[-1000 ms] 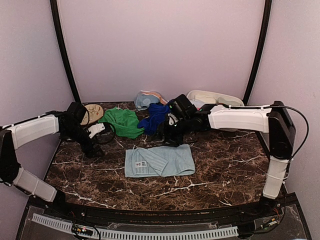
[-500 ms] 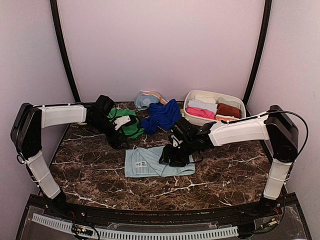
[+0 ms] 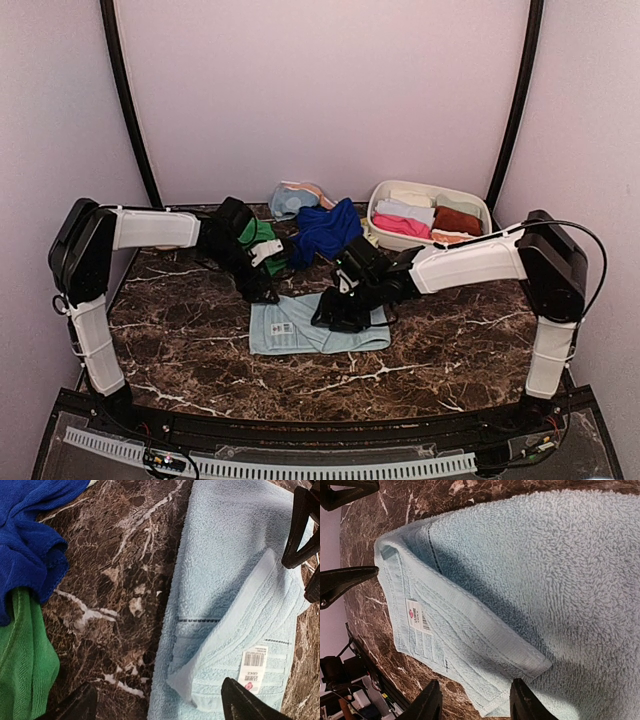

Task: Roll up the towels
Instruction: Smooth out the towel at the center of the board.

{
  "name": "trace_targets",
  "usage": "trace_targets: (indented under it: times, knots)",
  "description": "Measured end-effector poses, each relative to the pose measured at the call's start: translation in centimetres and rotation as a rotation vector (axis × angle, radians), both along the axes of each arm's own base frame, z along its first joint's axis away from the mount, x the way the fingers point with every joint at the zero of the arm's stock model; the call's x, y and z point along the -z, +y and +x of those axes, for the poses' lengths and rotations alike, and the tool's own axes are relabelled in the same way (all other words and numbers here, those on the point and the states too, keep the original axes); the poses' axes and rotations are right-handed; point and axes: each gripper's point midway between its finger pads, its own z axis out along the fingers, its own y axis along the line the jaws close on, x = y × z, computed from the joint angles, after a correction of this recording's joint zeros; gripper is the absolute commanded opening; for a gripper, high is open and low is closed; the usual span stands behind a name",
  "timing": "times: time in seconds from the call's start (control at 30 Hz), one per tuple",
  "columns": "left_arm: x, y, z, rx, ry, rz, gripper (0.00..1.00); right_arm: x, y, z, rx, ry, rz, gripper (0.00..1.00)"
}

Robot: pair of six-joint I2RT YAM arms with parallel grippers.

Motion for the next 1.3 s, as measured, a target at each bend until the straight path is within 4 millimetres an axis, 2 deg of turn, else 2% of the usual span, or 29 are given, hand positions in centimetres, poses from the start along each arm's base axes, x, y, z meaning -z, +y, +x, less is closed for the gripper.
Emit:
trace_targets:
  times: [0.2,0.37,0.5,0.63,0.77,0.83,0.97,1.1,1.3]
  knots:
    - [0.2,-1.5,-0.3,0.038,-0.031,-0.001,0.84,-0.5,-1.0,-0.6,0.009,-0.001,-0.003,0.48]
    - [0.9,-1.9,-0.5,0.063,-0.041,0.013,0.71,0.0,-1.8,-1.0,0.020,0.009,-0.013,0.48]
    - [1.6,-1.8,-0.9,0.105,-0.039,0.037,0.64,0.5,-2.1,-1.3,0.025,0.021,-0.022,0.48]
    - [2.0,-1.6,-1.3,0.141,-0.027,0.057,0.50,0.5,-2.1,-1.1,0.028,0.019,-0.018,0.48]
    - [1.6,-1.7,-1.3,0.161,-0.033,0.058,0.45,0.2,-1.9,-0.7,0.033,0.017,0.004,0.47]
    - [1.5,-1.8,-1.3,0.165,-0.036,0.057,0.45,0.1,-1.7,-0.5,0.037,0.016,0.023,0.47]
    - [1.5,-1.8,-1.3,0.170,-0.038,0.056,0.60,0.8,-1.6,-0.5,0.049,0.032,0.046,0.46]
    - [1.4,-2.1,-1.6,0.179,-0.032,0.046,0.61,1.8,-1.6,-0.7,0.060,0.057,0.052,0.46]
    - [1.6,-3.0,-1.4,0.204,-0.039,0.045,0.38,1.6,-1.3,-0.5,0.070,0.062,0.090,0.45]
